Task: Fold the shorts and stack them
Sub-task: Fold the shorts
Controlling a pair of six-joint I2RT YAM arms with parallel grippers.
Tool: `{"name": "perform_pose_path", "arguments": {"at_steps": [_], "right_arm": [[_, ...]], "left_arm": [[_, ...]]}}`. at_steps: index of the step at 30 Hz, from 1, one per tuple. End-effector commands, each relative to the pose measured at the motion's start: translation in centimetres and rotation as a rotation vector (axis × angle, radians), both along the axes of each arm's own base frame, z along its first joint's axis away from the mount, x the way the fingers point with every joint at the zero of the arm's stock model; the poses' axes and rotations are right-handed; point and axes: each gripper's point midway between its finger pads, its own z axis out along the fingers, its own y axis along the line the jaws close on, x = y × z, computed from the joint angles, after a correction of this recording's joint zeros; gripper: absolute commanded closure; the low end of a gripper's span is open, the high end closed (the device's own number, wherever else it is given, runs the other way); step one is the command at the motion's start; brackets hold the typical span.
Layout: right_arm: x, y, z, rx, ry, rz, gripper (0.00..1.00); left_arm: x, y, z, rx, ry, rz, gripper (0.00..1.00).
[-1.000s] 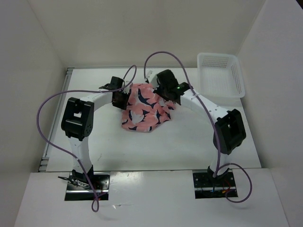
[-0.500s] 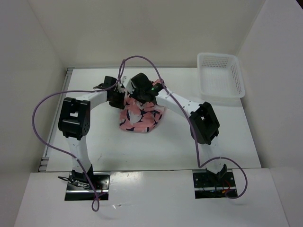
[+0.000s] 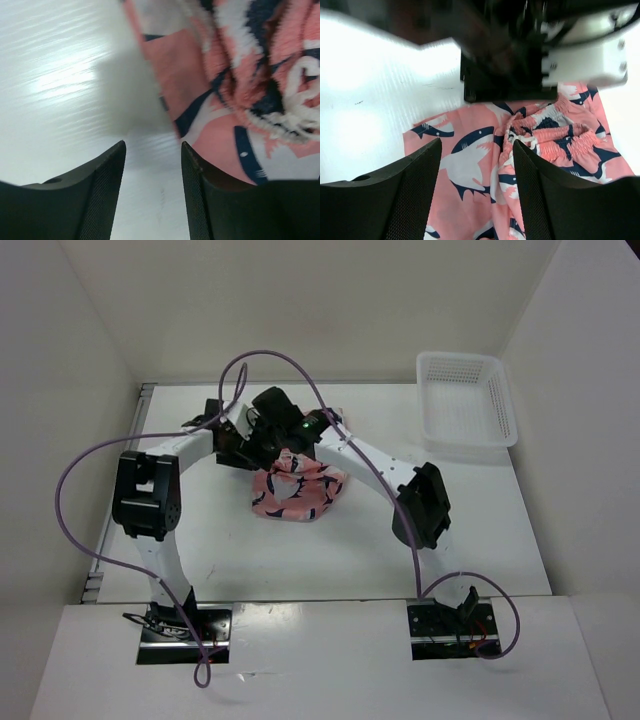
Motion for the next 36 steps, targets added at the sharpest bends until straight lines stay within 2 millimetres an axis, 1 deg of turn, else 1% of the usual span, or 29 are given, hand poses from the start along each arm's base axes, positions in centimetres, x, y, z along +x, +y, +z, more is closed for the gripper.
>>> {"name": "perform_pose_path", "arguments": {"at_steps": [1, 2, 3, 4, 5, 6, 7, 8, 9, 10, 11, 13, 14, 16, 17, 18, 19, 22, 24, 25, 26, 28, 29, 30, 31, 33, 34, 35, 36], "right_arm": [[-0.2, 0.0, 8.1, 0.140, -0.118, -0.009, 0.36], [0.5, -1.1, 8.1, 0.125, -0.140, -0.038, 0.36], [0.1, -2.3, 5.6, 0.061, -0.119, -0.050, 0.36], [0.3, -3.7, 6.1, 0.054, -0.142, -0.073, 0.36], [1.1, -5.5, 5.1, 0.010, -0.148, -0.116, 0.36], [1.0, -6.8, 2.4, -0.036, -0.124, -0.137, 0.36], [0.7, -7.5, 2.3, -0.049, -0.135, -0.141, 0.36], [1.4, -8.9, 0.9, -0.091, -0.143, -0.173, 0.34], [1.7, -10.2, -0.9, -0.127, -0.139, -0.194, 0.31], [2.1, -11.1, -1.6, -0.150, -0.146, -0.211, 0.31], [3.0, -12.4, -2.2, -0.172, -0.151, -0.252, 0.31], [3.4, -13.7, -3.6, -0.198, -0.128, -0.272, 0.30], [3.4, -14.5, -4.6, -0.223, -0.116, -0.272, 0.30], [3.4, -15.5, -5.2, -0.240, -0.110, -0.278, 0.30], [3.1, -16.3, -5.7, -0.253, -0.098, -0.285, 0.30], [2.6, -16.5, -6.5, -0.266, -0.076, -0.274, 0.30], [2.3, -16.7, -6.5, -0.267, -0.075, -0.274, 0.30], [0.8, -17.7, -8.0, -0.288, -0.035, -0.271, 0.30], [0.2, -17.9, -8.5, -0.290, -0.017, -0.269, 0.30], [-0.3, -18.1, -9.3, -0.294, 0.008, -0.265, 0.30], [-0.5, -17.9, -9.3, -0.287, 0.014, -0.256, 0.30], [-1.2, -18.2, -10.3, -0.298, 0.043, -0.255, 0.30], [-1.0, -18.0, -10.2, -0.288, 0.034, -0.256, 0.30], [-0.9, -18.5, -11.0, -0.294, 0.049, -0.271, 0.30], [-0.6, -18.5, -11.1, -0.291, 0.035, -0.280, 0.31], [0.0, -19.0, -11.9, -0.299, 0.044, -0.308, 0.31], [0.2, -19.4, -11.9, -0.299, 0.045, -0.317, 0.33], [0.7, -19.8, -12.2, -0.300, 0.049, -0.331, 0.34], [0.8, -19.6, -12.1, -0.288, 0.048, -0.340, 0.34]], "left_arm": [[1.4, 4.3, 4.1, 0.046, -0.064, 0.104, 0.43], [1.8, 4.7, 5.5, 0.045, -0.092, 0.115, 0.42], [2.1, 4.7, 6.6, 0.043, -0.110, 0.116, 0.42], [2.6, 4.7, 8.1, 0.041, -0.134, 0.116, 0.40], [2.8, 4.7, 9.1, 0.040, -0.151, 0.117, 0.38], [2.8, 3.3, 9.9, -0.005, -0.155, 0.076, 0.38], [2.3, 2.2, 10.4, -0.032, -0.137, 0.046, 0.37], [2.4, 1.0, 11.4, -0.063, -0.146, 0.013, 0.35], [1.7, -0.8, 11.5, -0.118, -0.127, -0.039, 0.34], [1.0, -2.9, 11.5, -0.141, -0.113, -0.091, 0.34], [0.4, -4.0, 10.6, -0.157, -0.084, -0.117, 0.32], [-0.8, -6.2, 9.4, -0.167, -0.051, -0.171, 0.30], [-1.2, -6.7, 8.5, -0.165, -0.027, -0.181, 0.29], [-1.4, -7.7, 7.5, -0.165, -0.021, -0.204, 0.28], [-1.6, -7.4, 6.4, -0.150, 0.003, -0.195, 0.28], [-1.3, -7.5, 6.1, -0.150, 0.000, -0.195, 0.27], [-1.4, -7.5, 5.5, -0.148, 0.015, -0.194, 0.27], [-1.7, -8.2, 5.2, -0.167, 0.029, -0.215, 0.27], [-2.1, -9.2, 4.8, -0.165, 0.040, -0.237, 0.27], [-2.2, -9.2, 4.3, -0.164, 0.052, -0.237, 0.27], [-2.2, -9.6, 4.3, -0.165, 0.044, -0.246, 0.27], [-2.2, -10.0, 3.3, -0.162, 0.061, -0.254, 0.27], [-1.7, -10.0, 3.6, -0.156, 0.041, -0.251, 0.27], [-1.8, -10.0, 3.1, -0.154, 0.053, -0.250, 0.27], [-1.3, -9.9, 2.9, -0.147, 0.046, -0.246, 0.27], [-0.9, -10.0, 2.8, -0.147, 0.043, -0.246, 0.27], [-0.9, -10.0, 2.8, -0.147, 0.043, -0.246, 0.27], [-0.9, -10.5, 2.7, -0.147, 0.043, -0.255, 0.30], [-0.9, -10.5, 2.7, -0.147, 0.043, -0.255, 0.31]]}}
